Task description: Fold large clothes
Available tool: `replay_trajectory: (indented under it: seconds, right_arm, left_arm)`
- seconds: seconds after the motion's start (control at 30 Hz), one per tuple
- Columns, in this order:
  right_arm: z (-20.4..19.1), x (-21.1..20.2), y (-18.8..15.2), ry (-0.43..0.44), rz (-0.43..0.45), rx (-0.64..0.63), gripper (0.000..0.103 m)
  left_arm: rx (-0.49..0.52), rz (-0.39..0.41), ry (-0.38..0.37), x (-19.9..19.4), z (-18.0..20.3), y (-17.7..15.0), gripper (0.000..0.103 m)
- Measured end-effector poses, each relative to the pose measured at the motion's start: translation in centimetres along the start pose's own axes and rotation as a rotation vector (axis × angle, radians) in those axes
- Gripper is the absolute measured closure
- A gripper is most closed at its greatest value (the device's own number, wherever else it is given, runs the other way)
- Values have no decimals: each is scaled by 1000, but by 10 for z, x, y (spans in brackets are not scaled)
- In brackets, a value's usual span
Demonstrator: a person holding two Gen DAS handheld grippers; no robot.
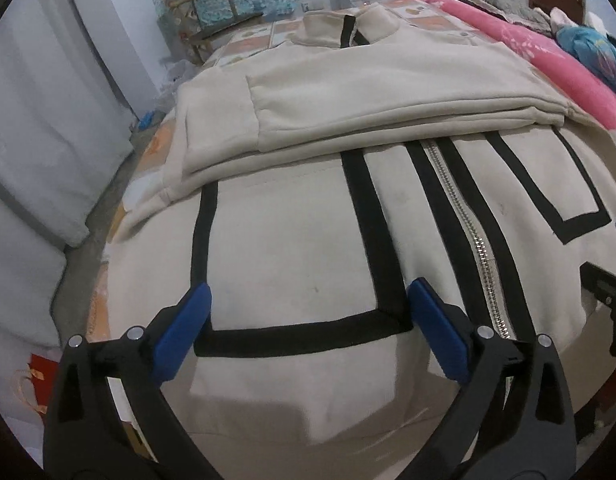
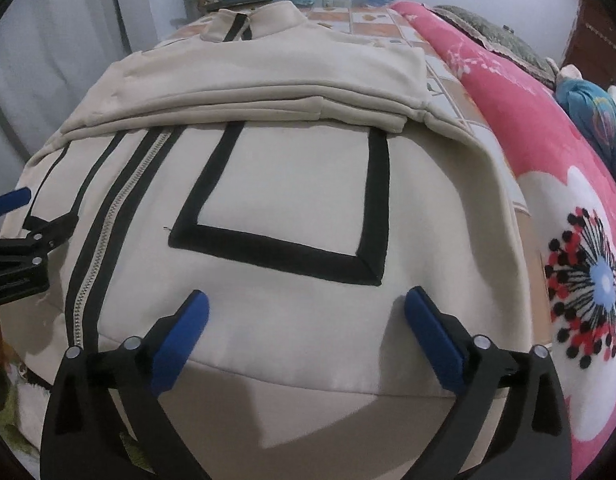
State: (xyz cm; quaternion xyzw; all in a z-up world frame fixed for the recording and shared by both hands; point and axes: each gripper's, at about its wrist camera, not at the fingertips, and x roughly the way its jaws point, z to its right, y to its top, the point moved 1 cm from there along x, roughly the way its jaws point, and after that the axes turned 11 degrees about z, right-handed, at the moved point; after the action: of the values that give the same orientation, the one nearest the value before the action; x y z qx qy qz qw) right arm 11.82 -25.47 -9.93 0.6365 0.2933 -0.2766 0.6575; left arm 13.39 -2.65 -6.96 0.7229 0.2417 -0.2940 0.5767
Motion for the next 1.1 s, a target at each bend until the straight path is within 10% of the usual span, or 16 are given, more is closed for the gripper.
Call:
replay_trajectory:
  seconds: [1.1]
  right_arm:
    - [-1, -2, -4, -33, 19, 22, 7]
  left_arm:
    - [-134, -43, -54, 4, -13, -4, 7]
